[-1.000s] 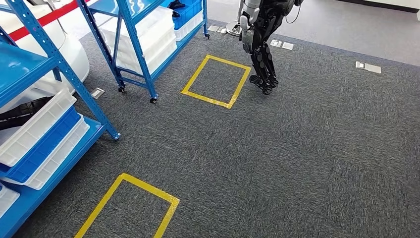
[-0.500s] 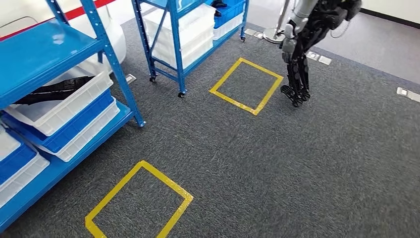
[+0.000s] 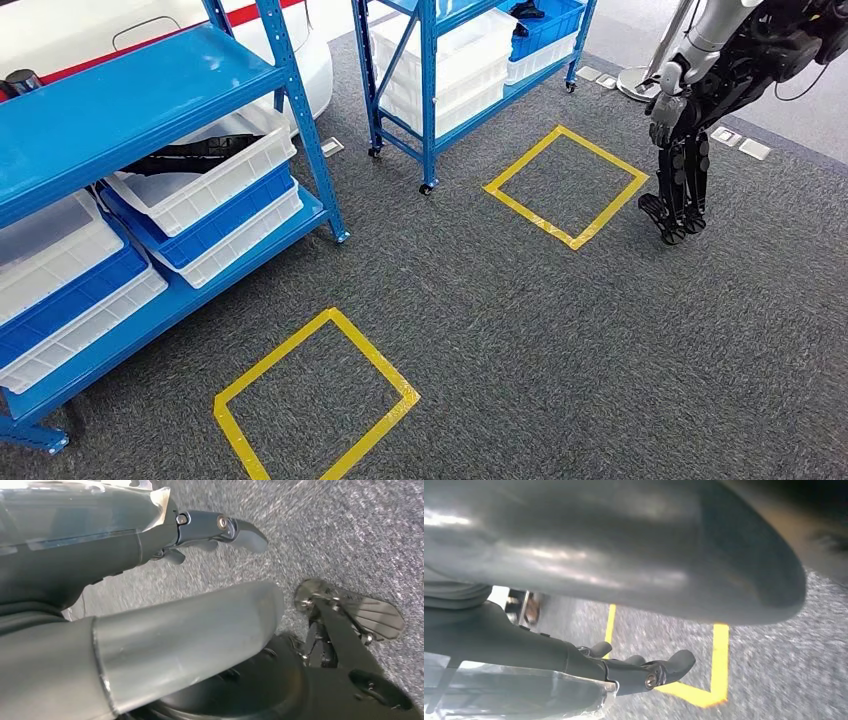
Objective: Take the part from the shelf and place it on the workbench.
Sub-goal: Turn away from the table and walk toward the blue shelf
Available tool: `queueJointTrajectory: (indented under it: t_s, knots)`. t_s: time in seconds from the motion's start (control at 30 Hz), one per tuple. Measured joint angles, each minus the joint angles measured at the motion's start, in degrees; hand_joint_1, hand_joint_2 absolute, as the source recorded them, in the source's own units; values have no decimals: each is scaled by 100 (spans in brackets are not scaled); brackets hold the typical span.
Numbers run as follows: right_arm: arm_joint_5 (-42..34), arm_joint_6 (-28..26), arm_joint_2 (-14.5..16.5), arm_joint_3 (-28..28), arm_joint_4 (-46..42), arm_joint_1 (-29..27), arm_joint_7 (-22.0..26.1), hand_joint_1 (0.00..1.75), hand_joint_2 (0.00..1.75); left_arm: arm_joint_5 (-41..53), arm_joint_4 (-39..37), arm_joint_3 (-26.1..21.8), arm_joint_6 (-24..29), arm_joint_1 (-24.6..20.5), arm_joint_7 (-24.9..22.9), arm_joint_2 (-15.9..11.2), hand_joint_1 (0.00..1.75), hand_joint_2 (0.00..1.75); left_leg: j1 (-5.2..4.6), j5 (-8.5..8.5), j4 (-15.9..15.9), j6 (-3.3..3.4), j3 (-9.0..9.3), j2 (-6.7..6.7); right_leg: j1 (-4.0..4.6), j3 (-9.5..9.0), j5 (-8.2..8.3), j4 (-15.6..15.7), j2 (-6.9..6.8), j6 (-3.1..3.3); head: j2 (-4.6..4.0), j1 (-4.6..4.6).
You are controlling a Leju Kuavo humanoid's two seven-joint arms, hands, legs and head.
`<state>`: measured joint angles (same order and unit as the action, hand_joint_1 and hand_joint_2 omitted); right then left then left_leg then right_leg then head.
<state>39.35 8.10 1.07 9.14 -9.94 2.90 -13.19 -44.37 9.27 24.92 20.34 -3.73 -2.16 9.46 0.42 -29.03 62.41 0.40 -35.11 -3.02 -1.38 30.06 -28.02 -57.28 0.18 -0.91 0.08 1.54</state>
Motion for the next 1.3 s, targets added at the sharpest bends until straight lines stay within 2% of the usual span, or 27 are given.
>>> queueJointTrajectory:
  t_s: [0.07, 0.1, 0.13, 0.17, 0.2, 0.27, 0.33, 0.4, 0.43, 0.5, 0.53, 0.57, 0.63, 0.67, 0.73, 0.77, 0.83, 0.9, 0.93, 1.0, 1.07, 1.1, 1.13, 1.17, 1.2, 1.27, 1.3]
  knots:
    - [2, -3, 5, -2, 0, -23, 0, 0, 0, 0, 9, 0, -36, -2, 29, -21, 0, 0, -1, -378, 743, -25, -356, 219, 37, 6, -13, -1, -165, 52, 1, 40]
    - [2, 1, 5, -3, 0, -31, -1, 0, 0, -1, 10, 0, -44, 2, 46, -30, 0, 0, 2, -478, 1030, -29, -495, 253, 52, 9, -20, -2, -251, 63, 0, 40]
    - [3, 5, 4, -5, 0, -34, -2, 0, 0, -1, 11, 0, -43, 11, 59, -36, 0, 0, 4, -475, 1135, -24, -545, 272, 64, 11, -25, -3, -334, 70, -1, 42]
    - [4, 7, 4, -9, 0, -32, -3, 0, 0, -3, 11, 0, -32, 19, 69, -41, 0, 0, 3, -367, 1015, -11, -475, 297, 72, 7, -30, -3, -410, 75, -1, 43]
    - [5, 2, 4, -13, 0, -27, -2, 0, 0, -6, 11, 0, 0, 25, 65, -45, 0, 0, -3, -190, 690, 14, -293, 363, 80, -3, -37, -3, -479, 79, -1, 44]
    - [5, -16, 6, -23, 0, -18, 3, 0, 0, -10, 12, 0, 101, 11, 23, -43, 0, 0, -41, 93, -75, 88, 130, 635, 110, -31, -58, -4, -604, 65, -1, 45]
    - [5, -21, 2, -33, -1, -7, 17, 0, 0, -11, 13, 0, 180, -14, -17, -25, 0, 0, -91, 166, -415, 156, 293, 764, 134, -51, -79, -4, -719, 24, -2, 34]
    - [5, -23, -1, -40, -3, 16, 31, 0, 0, -11, 13, 0, 200, -18, -32, -9, 0, 0, -108, 194, -447, 213, 285, 615, 145, -83, -91, 13, -844, -31, -1, 26]
    - [5, -26, -5, -43, -5, 26, 36, 0, 0, -11, 13, 0, 205, -15, -37, 0, 0, 0, -95, 224, -485, 241, 301, 540, 139, -88, -119, -11, -803, -60, -1, 22]
    - [5, -31, -15, -46, -8, 24, 42, 0, 0, -10, 14, 0, 217, -16, -42, 22, 0, 0, -48, 294, -556, 300, 334, 390, 123, 43, -312, -342, -497, -80, -2, -9]
    - [5, -32, -23, -48, -8, 13, 44, 0, 0, -8, 14, 0, 215, -17, -43, 32, 0, 0, -34, 313, -568, 316, 326, 319, 97, 204, -470, -688, -280, -70, -2, -28]
    - [3, -34, -25, -50, -7, 1, 46, 0, 0, -3, 15, 1, 209, -20, -42, 38, 0, 0, -28, 324, -567, 330, 315, 237, 87, 394, -629, -1085, -148, -61, -2, -45]
    - [-9, -40, -31, -63, -7, -16, 46, 0, 0, 8, 15, 3, 188, -16, -35, 44, 0, 0, -26, 331, -563, 335, 304, 59, 70, 661, -764, -1599, -55, -100, -1, -56]
    - [-14, -43, -31, -71, -7, -20, 46, 0, 0, 13, 15, 4, 183, -13, -30, 45, 0, 0, -24, 332, -560, 331, 309, -32, 58, 649, -688, -1541, -40, -151, -1, -60]
    - [-16, -42, -36, -84, -6, -26, 45, 0, 0, 19, 15, 4, 180, -12, -18, 45, 0, 0, -15, 329, -543, 304, 323, -213, 4, 333, -329, -808, 96, -274, -1, -64]
    - [-15, -40, -37, -85, -4, -31, 44, 0, 0, 21, 15, 4, 180, -14, -14, 45, 0, 0, -23, 320, -525, 273, 321, -294, -13, 162, -176, -413, 202, -300, -1, -69]
    - [-14, -36, -34, -86, -1, -29, 45, 0, 0, 22, 15, 4, 181, -15, -11, 45, 0, 0, -32, 306, -499, 199, 289, -406, -17, -10, -43, -6, 329, -252, -1, -75]
    - [-14, -34, -28, -86, -1, -5, 46, 0, 0, 22, 15, 4, 182, -8, -11, 41, 0, 0, -18, 317, -498, 132, 250, -491, 4, -21, -28, 7, 232, -146, -1, -69]
    - [-14, -36, -26, -87, -1, 3, 45, 0, 0, 22, 15, 4, 181, -2, -11, 38, 0, 0, -10, 305, -475, 106, 228, -464, 4, -30, -15, 12, 175, -107, -2, -66]
    - [-13, -49, -21, -88, -1, -6, 45, 0, 0, 22, 15, 4, 171, -7, -17, 32, 0, 0, -13, 109, -173, 58, 80, -182, -8, -30, -2, 28, 35, -29, -2, -21]
    - [-6, -63, -18, -89, 0, -28, 49, 0, 0, 23, 15, 5, 163, -17, -34, 28, 0, 0, -16, -280, 550, 18, -274, 167, 14, -25, -17, 28, -120, 23, -1, 36]
    - [-2, -66, -18, -90, 0, -37, 51, 0, 0, 27, 15, 7, 160, -16, -45, 27, 0, 0, -10, -434, 925, 5, -463, 240, 28, -23, -25, 28, -205, 34, -1, 50]
    - [1, -70, -20, -90, 0, -42, 54, 0, 0, 36, 15, 8, 153, -12, -55, 25, 0, 0, -5, -487, 1149, 2, -579, 270, 38, -22, -32, 27, -289, 43, -1, 52]
    - [3, -74, -23, -90, 0, -42, 59, 0, 0, 46, 15, 9, 146, -7, -64, 24, 0, 0, -3, -432, 1167, 8, -589, 288, 47, -26, -39, 27, -369, 50, -1, 54]
    - [3, -78, -24, -90, 0, -39, 66, 0, 0, 56, 15, 10, 140, -3, -74, 21, 0, 0, -2, -280, 954, 25, -476, 318, 56, -35, -46, 27, -446, 56, -1, 55]
    - [4, -81, -19, -91, 0, -29, 80, 0, 0, 69, 16, 11, 137, -9, -86, 16, 0, 0, -38, 67, 153, 95, -39, 562, 84, -69, -71, 26, -576, 46, 0, 57]
    - [5, -81, -16, -91, 0, -28, 84, 0, 0, 74, 18, 13, 135, -18, -91, 16, 0, 0, -65, 167, -174, 129, 136, 685, 104, -85, -87, 25, -634, 28, -1, 53]
